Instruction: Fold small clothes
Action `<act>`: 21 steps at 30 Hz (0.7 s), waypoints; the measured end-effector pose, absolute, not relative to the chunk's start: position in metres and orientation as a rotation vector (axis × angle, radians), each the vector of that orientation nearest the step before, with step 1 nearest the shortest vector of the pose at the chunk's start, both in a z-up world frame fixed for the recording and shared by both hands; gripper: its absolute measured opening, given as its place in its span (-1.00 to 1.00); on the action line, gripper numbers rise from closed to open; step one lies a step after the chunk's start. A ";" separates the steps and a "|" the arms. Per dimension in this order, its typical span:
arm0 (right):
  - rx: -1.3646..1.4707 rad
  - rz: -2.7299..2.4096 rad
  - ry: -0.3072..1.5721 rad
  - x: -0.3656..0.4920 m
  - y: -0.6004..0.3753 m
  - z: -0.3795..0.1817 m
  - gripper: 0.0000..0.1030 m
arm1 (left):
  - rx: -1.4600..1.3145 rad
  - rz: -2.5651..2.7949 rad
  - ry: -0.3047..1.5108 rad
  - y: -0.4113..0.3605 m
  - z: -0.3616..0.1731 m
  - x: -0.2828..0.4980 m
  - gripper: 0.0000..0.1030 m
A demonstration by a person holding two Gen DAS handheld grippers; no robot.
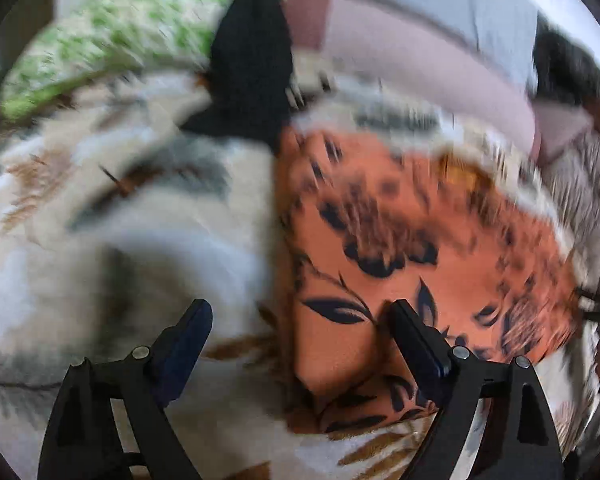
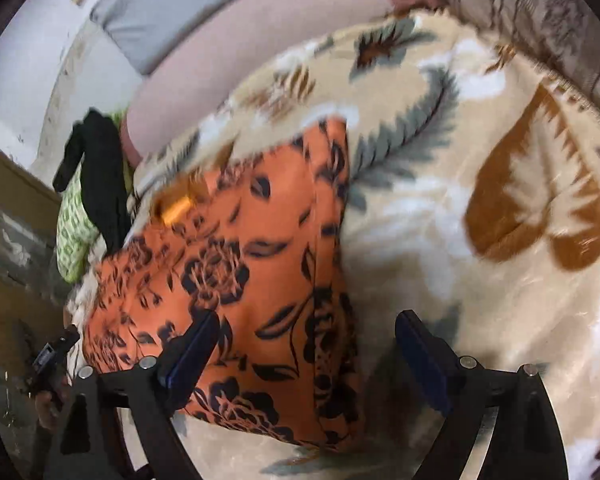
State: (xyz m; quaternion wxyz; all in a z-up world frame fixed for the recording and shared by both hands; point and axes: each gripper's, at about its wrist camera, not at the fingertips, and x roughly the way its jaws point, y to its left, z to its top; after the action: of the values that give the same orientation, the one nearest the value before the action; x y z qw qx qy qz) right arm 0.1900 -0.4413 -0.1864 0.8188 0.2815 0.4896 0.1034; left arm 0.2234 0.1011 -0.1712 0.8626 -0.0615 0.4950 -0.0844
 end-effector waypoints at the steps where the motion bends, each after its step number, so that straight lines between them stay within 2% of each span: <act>1: 0.604 0.249 1.073 0.196 -0.434 -0.192 0.52 | -0.142 -0.170 1.068 0.098 -0.180 0.229 0.32; 3: 0.557 0.209 1.153 0.208 -0.423 -0.200 0.33 | -0.137 -0.168 1.095 0.087 -0.182 0.236 -0.26; 4: 0.566 0.213 1.167 0.212 -0.423 -0.198 0.00 | -0.153 -0.188 1.113 0.082 -0.177 0.239 -0.61; 5: 0.602 0.231 1.187 0.214 -0.426 -0.196 -0.44 | -0.157 -0.175 1.116 0.078 -0.166 0.240 -0.65; 6: 0.613 0.234 1.184 0.215 -0.428 -0.189 -0.65 | -0.152 -0.170 1.099 0.076 -0.157 0.238 -0.66; 12: 0.629 0.259 1.054 0.171 -0.428 -0.119 -0.71 | -0.141 -0.201 0.987 0.084 -0.090 0.172 -0.67; 15: 0.632 0.264 1.030 0.115 -0.430 -0.103 -0.77 | -0.156 -0.219 1.011 0.099 -0.088 0.115 -0.63; 17: 0.639 0.229 1.056 0.070 -0.434 -0.117 -0.77 | -0.197 -0.234 1.083 0.109 -0.116 0.088 -0.35; 19: 0.663 0.239 1.076 0.042 -0.431 -0.146 -0.63 | -0.170 -0.158 1.181 0.123 -0.164 0.070 0.03; 20: 0.696 0.226 1.119 0.029 -0.435 -0.168 -0.55 | -0.171 -0.137 1.201 0.128 -0.173 0.069 0.03; 21: 0.698 0.176 1.151 0.022 -0.438 -0.181 -0.35 | -0.222 -0.163 1.161 0.138 -0.170 0.065 0.03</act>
State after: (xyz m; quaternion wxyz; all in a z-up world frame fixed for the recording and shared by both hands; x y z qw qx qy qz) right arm 0.0224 -0.4381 -0.1809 0.7785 0.3227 0.5322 0.0813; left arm 0.0647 0.1378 -0.1704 0.8271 -0.1047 0.5468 -0.0765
